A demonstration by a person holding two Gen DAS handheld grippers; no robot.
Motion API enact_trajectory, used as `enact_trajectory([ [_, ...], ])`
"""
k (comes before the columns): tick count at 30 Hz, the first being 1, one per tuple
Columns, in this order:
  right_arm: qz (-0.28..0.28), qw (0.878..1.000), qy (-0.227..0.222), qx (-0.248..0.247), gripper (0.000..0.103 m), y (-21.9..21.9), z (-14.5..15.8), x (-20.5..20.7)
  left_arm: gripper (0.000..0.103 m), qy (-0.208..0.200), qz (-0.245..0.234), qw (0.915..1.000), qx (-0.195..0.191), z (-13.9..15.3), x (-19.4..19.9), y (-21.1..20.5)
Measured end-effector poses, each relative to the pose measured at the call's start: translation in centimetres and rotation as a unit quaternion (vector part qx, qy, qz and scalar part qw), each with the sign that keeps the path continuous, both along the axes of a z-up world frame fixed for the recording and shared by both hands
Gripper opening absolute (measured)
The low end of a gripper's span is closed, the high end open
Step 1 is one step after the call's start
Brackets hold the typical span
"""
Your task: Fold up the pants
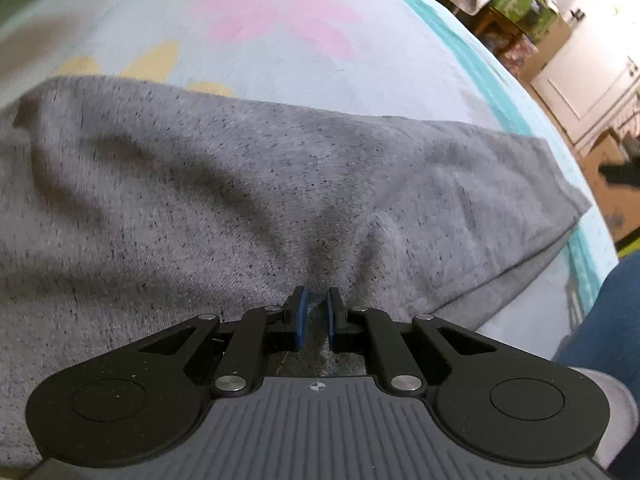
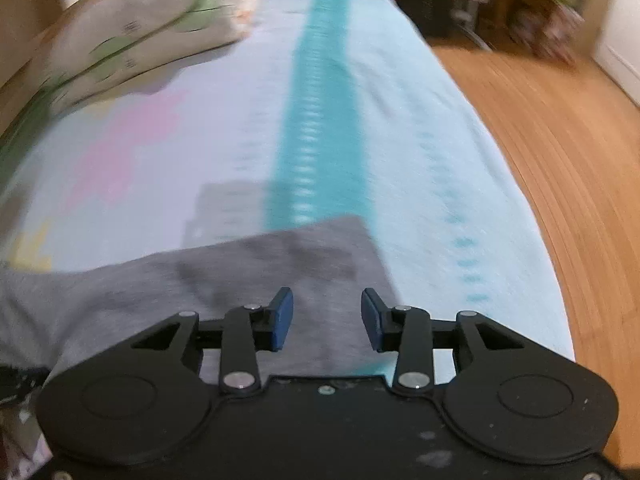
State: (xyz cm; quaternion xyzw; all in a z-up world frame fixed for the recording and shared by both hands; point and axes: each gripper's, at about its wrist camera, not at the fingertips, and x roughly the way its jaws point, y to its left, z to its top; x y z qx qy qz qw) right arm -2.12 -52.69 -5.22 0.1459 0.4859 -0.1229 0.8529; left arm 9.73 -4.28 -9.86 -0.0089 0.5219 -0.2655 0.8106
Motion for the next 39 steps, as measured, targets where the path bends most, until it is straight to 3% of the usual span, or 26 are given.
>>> enact_trajectory([
  [8, -0.054, 0.996, 0.016, 0.069, 0.042, -2.7, -5.4, -1.4, 0.01, -0.015, -0.013, 0.9994, 0.029, 0.1, -0.7, -1.3],
  [13, -0.051, 0.995, 0.014, 0.08, 0.042, -2.6, -6.0, -1.6, 0.01, -0.011, -0.012, 0.9995, 0.027, 0.1, -0.6, -1.3],
  [15, -0.046, 0.995, 0.012, 0.083, 0.037, -2.3, -6.1, -1.4, 0.01, -0.01, -0.011, 0.9996, 0.026, 0.1, -0.5, -1.3],
  [17, -0.036, 0.996, 0.014, 0.075, 0.018, -2.0, -5.8, -1.2, 0.01, -0.01, -0.012, 0.9995, 0.027, 0.1, -0.5, -1.5],
  [20, -0.017, 0.998, 0.019, 0.064, 0.006, -1.2, -5.5, -0.7, 0.01, -0.009, -0.012, 0.9994, 0.03, 0.2, -0.6, -1.5],
  [24, 0.011, 1.0, 0.001, 0.028, 0.004, 0.2, -4.3, -0.4, 0.01, -0.005, -0.013, 0.9995, 0.028, 0.4, -0.5, -1.4],
  [26, -0.013, 1.0, -0.01, -0.003, 0.004, -0.3, -3.7, -0.7, 0.01, -0.001, -0.012, 0.9996, 0.026, 0.5, -0.5, -1.4],
  [30, -0.053, 0.997, 0.008, 0.046, 0.004, -2.9, -5.4, -1.0, 0.01, -0.001, -0.028, 0.9991, 0.032, 0.6, -1.3, -1.8],
  [35, -0.013, 0.999, 0.04, 0.004, 0.004, -1.2, -6.3, -0.6, 0.01, 0.02, -0.049, 0.9983, 0.025, 0.6, -2.1, -2.0],
  [39, -0.001, 0.999, 0.044, -0.002, 0.004, -1.1, -5.7, -0.6, 0.01, 0.021, -0.056, 0.9978, 0.029, 1.2, -2.1, -1.8],
])
